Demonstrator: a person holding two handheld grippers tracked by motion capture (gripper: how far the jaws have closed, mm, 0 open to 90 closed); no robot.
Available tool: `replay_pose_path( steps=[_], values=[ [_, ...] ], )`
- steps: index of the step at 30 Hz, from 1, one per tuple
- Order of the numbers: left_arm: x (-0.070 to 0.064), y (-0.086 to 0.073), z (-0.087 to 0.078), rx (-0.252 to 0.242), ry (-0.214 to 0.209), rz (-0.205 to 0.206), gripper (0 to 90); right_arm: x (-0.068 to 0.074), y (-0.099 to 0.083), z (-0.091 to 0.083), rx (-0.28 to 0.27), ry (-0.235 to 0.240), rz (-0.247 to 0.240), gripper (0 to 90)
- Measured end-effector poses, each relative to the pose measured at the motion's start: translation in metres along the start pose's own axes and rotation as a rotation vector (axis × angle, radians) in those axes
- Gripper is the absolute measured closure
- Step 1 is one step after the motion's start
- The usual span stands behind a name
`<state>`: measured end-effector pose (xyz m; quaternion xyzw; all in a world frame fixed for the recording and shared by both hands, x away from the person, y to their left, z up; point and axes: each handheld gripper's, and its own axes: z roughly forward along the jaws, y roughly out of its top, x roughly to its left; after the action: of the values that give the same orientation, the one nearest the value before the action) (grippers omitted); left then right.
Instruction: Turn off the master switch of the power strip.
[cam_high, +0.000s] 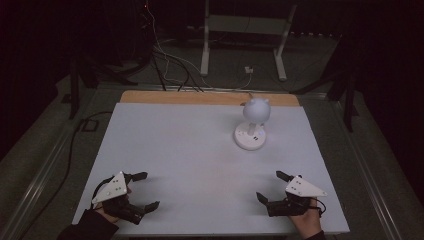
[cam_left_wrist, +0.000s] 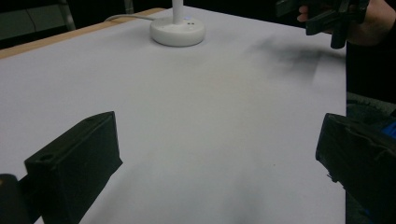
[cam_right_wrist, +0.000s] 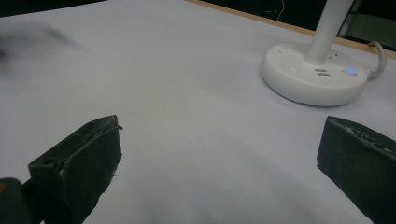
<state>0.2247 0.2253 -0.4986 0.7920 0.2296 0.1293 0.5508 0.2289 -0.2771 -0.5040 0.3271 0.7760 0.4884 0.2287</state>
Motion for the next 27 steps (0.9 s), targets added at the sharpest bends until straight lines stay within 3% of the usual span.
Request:
replay_pose_path(
  steps=[12, 21, 27],
  values=[
    [0.0001, -0.0006, 0.0007, 0.002, -0.01, 0.0, 0.3, 0.0005, 0.0, 0.0004, 0.012, -0.018, -0.005, 0.0],
    [-0.0008, -0.0009, 0.0012, 0.013, -0.017, 0.003, 0.3, -0.0042, -0.002, 0.0006, 0.015, -0.011, 0.027, 0.0],
    [-0.0007, -0.0008, 0.0015, 0.015, -0.017, -0.001, 0.3, 0.0005, 0.0, 0.001, 0.041, -0.025, -0.014, 0.0]
  ],
)
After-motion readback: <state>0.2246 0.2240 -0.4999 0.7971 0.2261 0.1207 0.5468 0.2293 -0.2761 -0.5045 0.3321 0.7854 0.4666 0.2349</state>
